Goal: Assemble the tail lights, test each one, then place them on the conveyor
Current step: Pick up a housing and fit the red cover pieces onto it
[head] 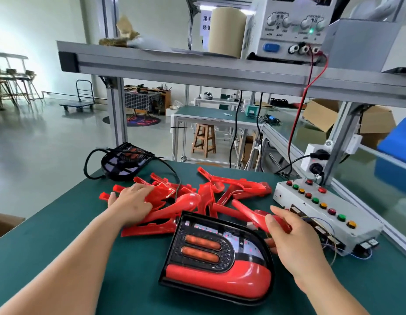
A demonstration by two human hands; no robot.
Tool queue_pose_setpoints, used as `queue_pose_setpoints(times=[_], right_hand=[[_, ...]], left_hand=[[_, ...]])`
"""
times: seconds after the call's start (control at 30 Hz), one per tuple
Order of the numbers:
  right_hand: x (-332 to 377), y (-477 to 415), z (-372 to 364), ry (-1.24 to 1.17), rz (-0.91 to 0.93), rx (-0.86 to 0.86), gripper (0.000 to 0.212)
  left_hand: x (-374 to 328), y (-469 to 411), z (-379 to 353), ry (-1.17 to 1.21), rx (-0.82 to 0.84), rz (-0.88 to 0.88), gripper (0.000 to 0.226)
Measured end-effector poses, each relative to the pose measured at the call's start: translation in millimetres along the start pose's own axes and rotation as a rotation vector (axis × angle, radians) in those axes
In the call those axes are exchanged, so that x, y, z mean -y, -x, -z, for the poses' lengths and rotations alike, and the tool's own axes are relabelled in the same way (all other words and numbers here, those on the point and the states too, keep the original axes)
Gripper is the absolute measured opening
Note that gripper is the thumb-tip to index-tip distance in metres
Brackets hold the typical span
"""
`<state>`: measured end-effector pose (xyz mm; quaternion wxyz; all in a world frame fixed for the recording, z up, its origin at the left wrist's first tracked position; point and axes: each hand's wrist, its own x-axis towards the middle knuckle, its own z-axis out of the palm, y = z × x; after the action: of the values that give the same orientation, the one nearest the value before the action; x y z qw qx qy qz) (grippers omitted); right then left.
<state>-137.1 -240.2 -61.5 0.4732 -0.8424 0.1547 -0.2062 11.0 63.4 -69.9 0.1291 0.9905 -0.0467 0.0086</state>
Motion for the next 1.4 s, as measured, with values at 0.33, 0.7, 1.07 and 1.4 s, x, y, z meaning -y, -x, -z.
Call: queue_pose_setpoints(times=[0.33,0.7,1.07,1.4], right_hand=[[6.8,12.2,10.6,0.439,0.191,-0.066,0.033],[9.2,15.6,9.6,0.220,0.402,-0.144,0.012],[19.6,28.8,7.0,-0.129,0.431,0.219,0.032],[17.8,24.9,7.4,-0.550,-0.038,0.317,0.013]], left_hand=[[0.0,2.0,0.3,-0.089,-0.029,0.130,0.062],[-19.6,16.2,26.3,0.218,-0.383,-0.144,0.046],[-112.3,86.8,44.4,0.088,-0.096,-0.799,0.050],[-61.0,77.0,44.4,0.397,-0.070,-0.667,0.025]])
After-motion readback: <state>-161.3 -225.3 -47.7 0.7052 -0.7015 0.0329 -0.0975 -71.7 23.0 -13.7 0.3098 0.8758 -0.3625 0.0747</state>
